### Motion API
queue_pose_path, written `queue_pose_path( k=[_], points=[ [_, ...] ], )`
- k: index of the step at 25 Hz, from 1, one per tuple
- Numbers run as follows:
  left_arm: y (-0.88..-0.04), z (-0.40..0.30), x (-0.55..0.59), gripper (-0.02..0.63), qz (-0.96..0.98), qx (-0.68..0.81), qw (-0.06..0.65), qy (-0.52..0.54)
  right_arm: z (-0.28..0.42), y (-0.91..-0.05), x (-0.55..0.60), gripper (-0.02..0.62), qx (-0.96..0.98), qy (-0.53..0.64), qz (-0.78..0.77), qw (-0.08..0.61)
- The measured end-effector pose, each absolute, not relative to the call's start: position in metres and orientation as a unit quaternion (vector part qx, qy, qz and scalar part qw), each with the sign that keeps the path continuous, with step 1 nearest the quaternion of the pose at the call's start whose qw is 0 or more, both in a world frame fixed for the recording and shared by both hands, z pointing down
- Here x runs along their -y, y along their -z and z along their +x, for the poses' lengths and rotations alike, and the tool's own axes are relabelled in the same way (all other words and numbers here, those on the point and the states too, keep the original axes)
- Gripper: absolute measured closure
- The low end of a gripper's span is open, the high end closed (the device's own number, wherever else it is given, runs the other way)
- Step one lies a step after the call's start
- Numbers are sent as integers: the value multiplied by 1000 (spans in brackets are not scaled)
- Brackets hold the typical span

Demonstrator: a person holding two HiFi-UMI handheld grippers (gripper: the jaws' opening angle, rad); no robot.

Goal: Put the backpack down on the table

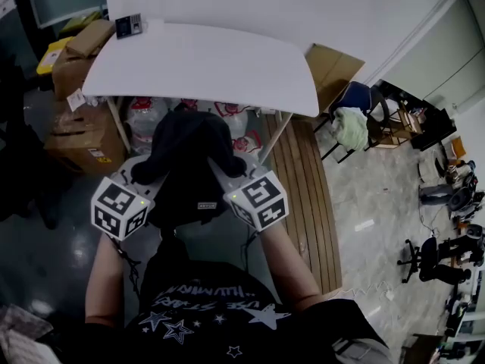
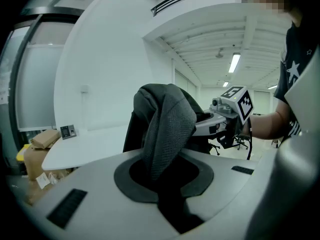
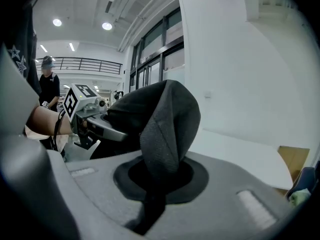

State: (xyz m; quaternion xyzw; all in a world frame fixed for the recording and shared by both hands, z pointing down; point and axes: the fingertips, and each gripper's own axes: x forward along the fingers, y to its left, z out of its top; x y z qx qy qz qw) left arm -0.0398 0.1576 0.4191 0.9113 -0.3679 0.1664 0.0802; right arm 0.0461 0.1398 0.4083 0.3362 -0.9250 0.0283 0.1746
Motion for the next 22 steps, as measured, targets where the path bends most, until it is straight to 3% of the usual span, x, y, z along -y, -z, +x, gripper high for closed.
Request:
queue_pose_path(
  k=[22],
  points=[
    [-406, -114, 25, 548, 944, 280, 64, -161, -27, -393, 27, 574, 891, -39, 414, 183]
  ],
)
